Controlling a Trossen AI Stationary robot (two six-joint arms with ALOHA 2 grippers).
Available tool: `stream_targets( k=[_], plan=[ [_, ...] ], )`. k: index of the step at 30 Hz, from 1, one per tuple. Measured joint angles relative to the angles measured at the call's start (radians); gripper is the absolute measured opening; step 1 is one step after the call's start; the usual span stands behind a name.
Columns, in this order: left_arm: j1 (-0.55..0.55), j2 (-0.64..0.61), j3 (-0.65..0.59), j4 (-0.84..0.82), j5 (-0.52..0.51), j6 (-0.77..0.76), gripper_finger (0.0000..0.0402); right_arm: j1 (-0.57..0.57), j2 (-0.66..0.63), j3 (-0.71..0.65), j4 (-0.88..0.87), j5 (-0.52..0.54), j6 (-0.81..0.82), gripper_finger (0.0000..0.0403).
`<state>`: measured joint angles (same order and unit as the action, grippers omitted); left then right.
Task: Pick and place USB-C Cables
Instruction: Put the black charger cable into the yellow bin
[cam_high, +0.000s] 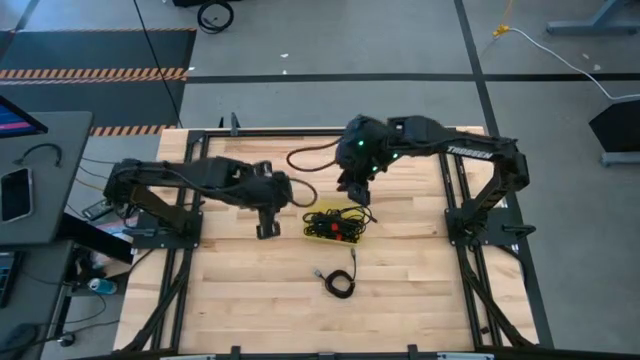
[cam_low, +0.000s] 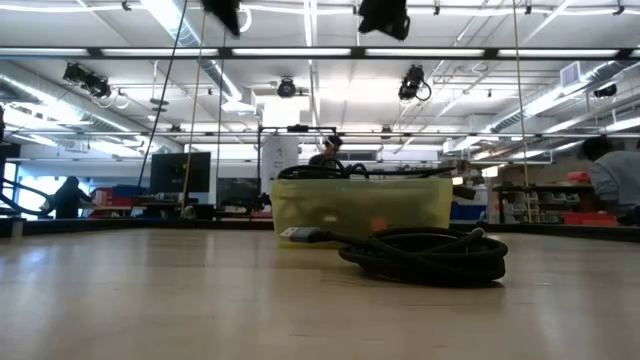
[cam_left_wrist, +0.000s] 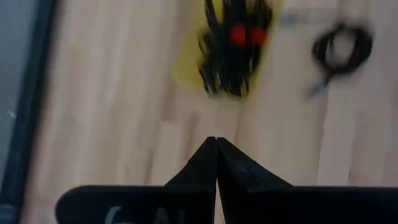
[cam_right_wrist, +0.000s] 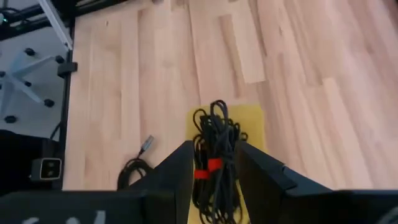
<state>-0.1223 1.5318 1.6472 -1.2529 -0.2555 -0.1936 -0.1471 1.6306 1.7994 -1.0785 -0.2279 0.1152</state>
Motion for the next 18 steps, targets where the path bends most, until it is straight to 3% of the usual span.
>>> stream_targets(
  k=[5,11,14,18],
  plan=[
    [0.0,0.0,-0.236,0.19,0.119,-0.03,0.0007,-0.014,0.0,0.13,-0.09,0.043,-0.042,0.0125],
    [-0.011,0.002,-0.507,0.81,0.357,-0.062,0.0004,-0.054,0.0,0.289,-0.141,0.051,-0.116,0.0125],
    [-0.034,0.009,-0.57,1.002,0.349,-0.063,0.0003,-0.085,0.0,0.38,-0.151,0.051,-0.153,0.0125],
    [-0.067,0.009,-0.579,1.01,0.298,-0.05,0.0003,-0.125,0.0,0.503,-0.154,0.051,-0.193,0.0126]
  ],
)
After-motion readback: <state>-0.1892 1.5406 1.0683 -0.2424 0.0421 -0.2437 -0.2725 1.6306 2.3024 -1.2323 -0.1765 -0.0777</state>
